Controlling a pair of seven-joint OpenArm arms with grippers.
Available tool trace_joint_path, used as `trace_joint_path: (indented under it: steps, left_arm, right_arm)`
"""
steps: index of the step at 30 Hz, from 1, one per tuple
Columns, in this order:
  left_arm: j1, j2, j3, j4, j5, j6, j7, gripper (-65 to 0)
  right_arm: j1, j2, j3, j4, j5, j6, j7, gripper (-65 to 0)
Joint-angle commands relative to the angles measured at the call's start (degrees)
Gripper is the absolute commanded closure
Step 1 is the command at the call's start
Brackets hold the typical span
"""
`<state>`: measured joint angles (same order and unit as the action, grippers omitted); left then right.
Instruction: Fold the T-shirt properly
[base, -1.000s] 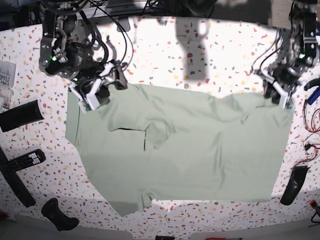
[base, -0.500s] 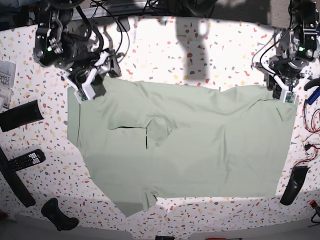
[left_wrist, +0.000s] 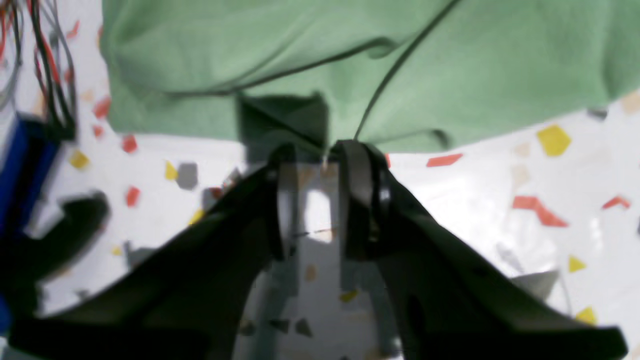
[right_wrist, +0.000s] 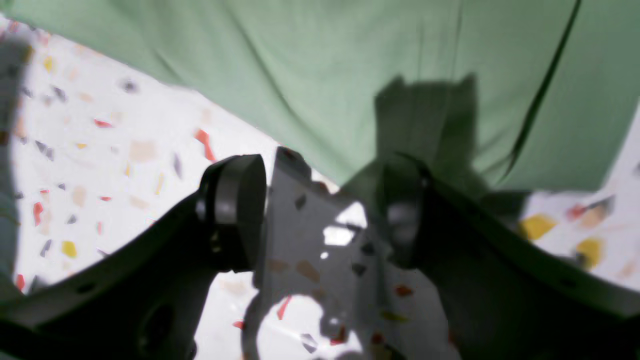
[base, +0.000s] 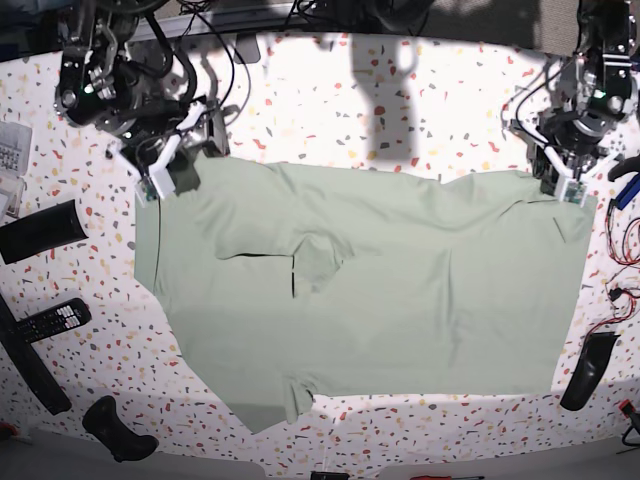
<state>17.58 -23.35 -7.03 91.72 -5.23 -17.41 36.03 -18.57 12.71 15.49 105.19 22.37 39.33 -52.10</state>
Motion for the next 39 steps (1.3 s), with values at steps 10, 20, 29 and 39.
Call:
trace_joint_path:
  steps: [10, 20, 29, 39]
  left_arm:
    - [0.52, -10.23, -0.09, 10.19, 13.14, -4.31, -16.44, -14.0]
    - [0.52, -18.49, -0.04, 4.37, 26.56, -18.03, -28.98, -14.7]
    - [0.5, -18.99, 0.0, -8.24, 36.72, -17.53, -47.65, -19.6]
    - [-3.63, -17.31, 7.76, -10.84, 44.94, -7.91, -42.21, -19.6]
  right_arm:
    - [0.42, 11.41, 0.13, 17.0, 0.79, 0.67, -1.97, -36.4]
    - [0.28, 16.96, 0.13, 17.22, 0.83, 0.67, -2.8, -36.4]
    - [0.31, 16.96, 0.13, 17.25, 0.83, 0.67, -2.45, -36.4]
    - [0.31, 16.94, 0.13, 17.25, 0.83, 0.67, -2.16, -36.4]
